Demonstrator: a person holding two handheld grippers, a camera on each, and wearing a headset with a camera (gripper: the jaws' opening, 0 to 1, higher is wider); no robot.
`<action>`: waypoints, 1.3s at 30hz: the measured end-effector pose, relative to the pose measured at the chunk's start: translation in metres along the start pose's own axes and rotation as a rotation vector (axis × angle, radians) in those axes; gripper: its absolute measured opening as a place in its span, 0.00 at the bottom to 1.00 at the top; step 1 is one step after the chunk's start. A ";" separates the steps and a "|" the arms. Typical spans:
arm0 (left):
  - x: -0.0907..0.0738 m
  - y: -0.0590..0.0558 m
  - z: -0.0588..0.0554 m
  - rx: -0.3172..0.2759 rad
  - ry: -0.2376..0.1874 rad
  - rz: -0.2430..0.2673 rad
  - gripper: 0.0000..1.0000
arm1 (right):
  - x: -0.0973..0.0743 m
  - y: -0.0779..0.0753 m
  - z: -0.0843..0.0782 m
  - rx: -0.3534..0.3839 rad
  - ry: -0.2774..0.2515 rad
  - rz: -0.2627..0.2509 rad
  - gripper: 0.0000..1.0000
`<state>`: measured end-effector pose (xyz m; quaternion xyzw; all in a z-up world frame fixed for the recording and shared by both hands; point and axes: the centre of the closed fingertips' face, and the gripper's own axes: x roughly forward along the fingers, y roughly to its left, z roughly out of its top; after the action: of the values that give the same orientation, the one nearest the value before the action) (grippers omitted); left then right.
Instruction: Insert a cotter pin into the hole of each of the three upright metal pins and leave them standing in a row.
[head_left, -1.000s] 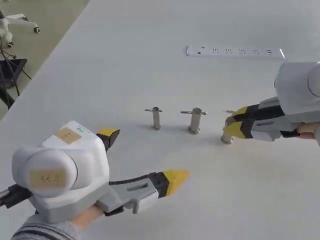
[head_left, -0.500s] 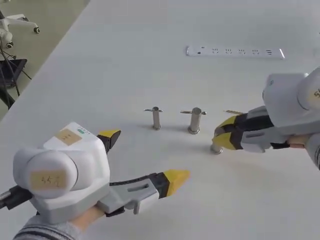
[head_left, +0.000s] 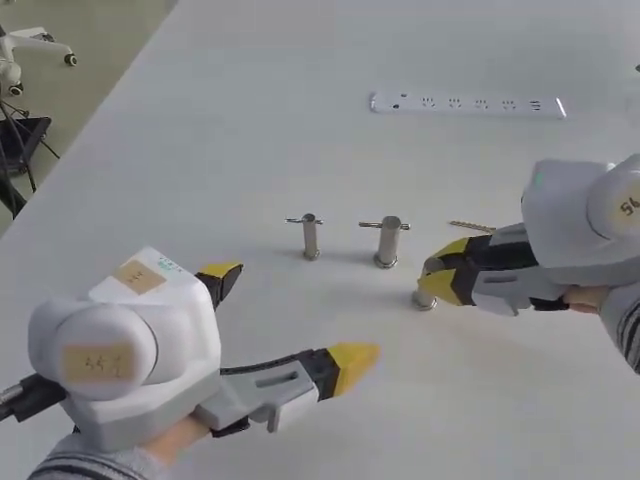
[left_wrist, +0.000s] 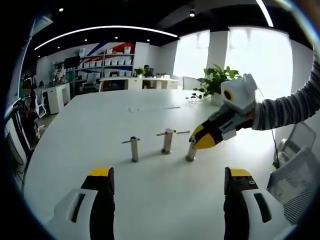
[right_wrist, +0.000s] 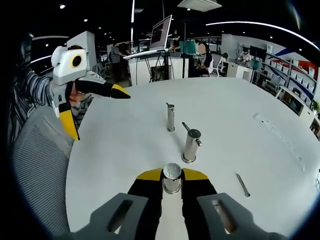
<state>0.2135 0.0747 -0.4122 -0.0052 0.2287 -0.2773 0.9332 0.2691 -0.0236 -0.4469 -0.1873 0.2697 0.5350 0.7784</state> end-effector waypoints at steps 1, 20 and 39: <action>0.000 0.000 0.000 0.000 0.000 0.000 0.90 | 0.000 0.000 0.000 0.007 -0.003 -0.003 0.08; -0.002 0.003 0.002 0.006 0.000 0.023 0.97 | -0.013 -0.005 -0.007 0.125 0.015 -0.011 0.19; -0.006 0.017 0.010 0.004 -0.012 0.051 0.99 | -0.043 -0.067 -0.031 0.113 0.169 -0.081 0.19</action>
<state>0.2223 0.0909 -0.4035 0.0010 0.2224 -0.2540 0.9413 0.3124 -0.0969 -0.4446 -0.1984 0.3562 0.4694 0.7832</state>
